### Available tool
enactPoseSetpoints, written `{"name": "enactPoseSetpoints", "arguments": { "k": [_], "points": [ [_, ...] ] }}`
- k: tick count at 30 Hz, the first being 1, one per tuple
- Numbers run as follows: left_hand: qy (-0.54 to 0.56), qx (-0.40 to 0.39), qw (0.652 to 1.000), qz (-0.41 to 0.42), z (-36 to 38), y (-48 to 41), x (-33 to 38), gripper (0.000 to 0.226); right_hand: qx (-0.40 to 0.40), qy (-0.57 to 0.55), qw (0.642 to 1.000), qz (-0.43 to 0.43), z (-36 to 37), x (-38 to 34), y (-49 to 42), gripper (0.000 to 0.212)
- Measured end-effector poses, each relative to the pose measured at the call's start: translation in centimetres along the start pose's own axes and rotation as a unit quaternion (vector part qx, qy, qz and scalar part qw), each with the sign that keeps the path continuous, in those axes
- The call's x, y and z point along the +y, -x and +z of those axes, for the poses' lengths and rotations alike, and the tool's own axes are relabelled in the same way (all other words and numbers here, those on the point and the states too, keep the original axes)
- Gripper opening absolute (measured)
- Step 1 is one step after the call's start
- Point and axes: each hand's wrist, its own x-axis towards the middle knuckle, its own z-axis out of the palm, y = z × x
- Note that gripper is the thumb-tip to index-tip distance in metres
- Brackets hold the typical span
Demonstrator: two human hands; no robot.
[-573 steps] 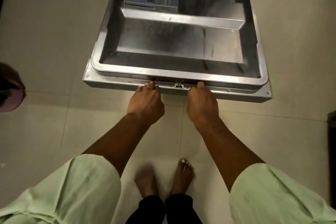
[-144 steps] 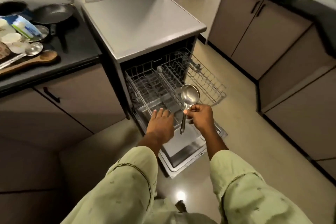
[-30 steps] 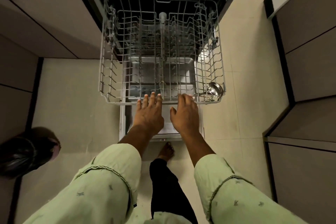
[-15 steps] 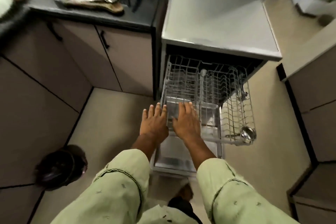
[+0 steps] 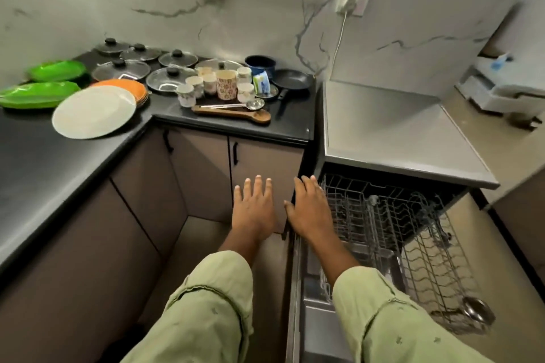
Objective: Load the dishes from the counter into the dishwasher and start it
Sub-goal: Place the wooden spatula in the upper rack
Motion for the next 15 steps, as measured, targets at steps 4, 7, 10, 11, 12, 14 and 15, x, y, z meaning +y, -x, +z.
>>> {"name": "enactPoseSetpoints", "arguments": {
  "k": [4, 7, 10, 11, 12, 14, 15],
  "points": [
    [0.010, -0.006, 1.000, 0.003, -0.3, -2.3, -2.1, 0.070, -0.001, -0.002, 1.000, 0.008, 0.7, -1.1, -3.0, 0.066],
    [-0.002, -0.020, 1.000, 0.004, -0.5, -4.5, -3.7, 0.070, -0.007, -0.018, 1.000, 0.013, 2.0, -1.8, -6.0, 0.067],
    [-0.016, -0.029, 0.999, -0.003, -0.6, -7.6, -5.7, 0.073, -0.011, -0.037, 0.999, 0.012, 3.4, -2.6, -9.7, 0.067],
    [-0.021, -0.034, 0.999, -0.004, -0.6, -8.5, -6.3, 0.075, -0.016, -0.041, 0.999, 0.012, 3.7, -2.8, -10.7, 0.067],
    [-0.024, -0.041, 0.999, -0.006, -0.7, -9.7, -6.8, 0.076, -0.022, -0.048, 0.998, 0.014, 4.1, -3.0, -12.0, 0.067],
    [-0.029, -0.051, 0.998, -0.010, -0.8, -11.9, -7.6, 0.078, -0.038, -0.058, 0.997, 0.021, 4.8, -3.1, -14.0, 0.067],
    [-0.029, -0.056, 0.998, -0.013, -0.9, -13.3, -7.9, 0.078, -0.045, -0.062, 0.997, 0.023, 5.1, -3.1, -15.3, 0.066]
  ]
}}
